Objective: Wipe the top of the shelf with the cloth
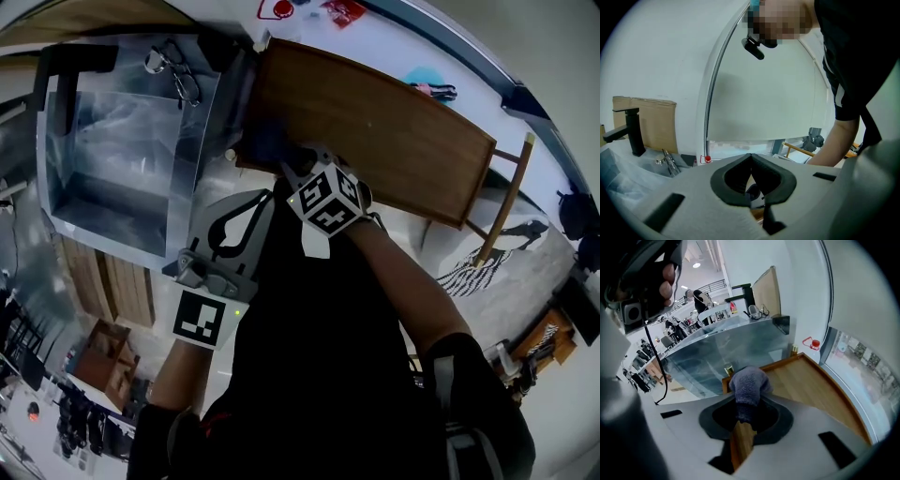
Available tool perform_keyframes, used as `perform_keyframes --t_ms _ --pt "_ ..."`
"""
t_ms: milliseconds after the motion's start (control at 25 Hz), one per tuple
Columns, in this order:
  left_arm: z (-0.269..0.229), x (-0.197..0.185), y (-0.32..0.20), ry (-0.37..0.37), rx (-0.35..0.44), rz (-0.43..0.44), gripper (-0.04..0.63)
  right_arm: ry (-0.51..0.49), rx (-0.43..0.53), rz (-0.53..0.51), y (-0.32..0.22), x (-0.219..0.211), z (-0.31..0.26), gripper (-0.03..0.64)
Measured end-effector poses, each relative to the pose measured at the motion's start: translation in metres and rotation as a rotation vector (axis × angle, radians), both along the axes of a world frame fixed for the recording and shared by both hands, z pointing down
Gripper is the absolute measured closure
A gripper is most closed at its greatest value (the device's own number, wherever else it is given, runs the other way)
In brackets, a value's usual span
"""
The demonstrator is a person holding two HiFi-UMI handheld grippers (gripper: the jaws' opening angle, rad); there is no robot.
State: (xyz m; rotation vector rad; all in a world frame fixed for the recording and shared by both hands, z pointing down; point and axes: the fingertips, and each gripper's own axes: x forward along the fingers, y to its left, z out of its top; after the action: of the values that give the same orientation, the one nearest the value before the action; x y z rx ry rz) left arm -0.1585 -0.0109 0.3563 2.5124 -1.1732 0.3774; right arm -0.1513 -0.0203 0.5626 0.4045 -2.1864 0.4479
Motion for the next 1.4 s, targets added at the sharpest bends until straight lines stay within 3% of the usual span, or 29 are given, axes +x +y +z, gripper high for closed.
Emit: perform_keyframes --t_ms 520,1400 --pt "0.013 0.005 0.011 0.006 -0.016 0.026 0.575 0.036 -0.054 0.019 0.024 0.010 0.030 0.558" --pt "0.013 0.097 0.016 -0.007 -0.015 0.191 0.575 0.052 -0.068 0.205 0.035 0.120 0.037 0.557"
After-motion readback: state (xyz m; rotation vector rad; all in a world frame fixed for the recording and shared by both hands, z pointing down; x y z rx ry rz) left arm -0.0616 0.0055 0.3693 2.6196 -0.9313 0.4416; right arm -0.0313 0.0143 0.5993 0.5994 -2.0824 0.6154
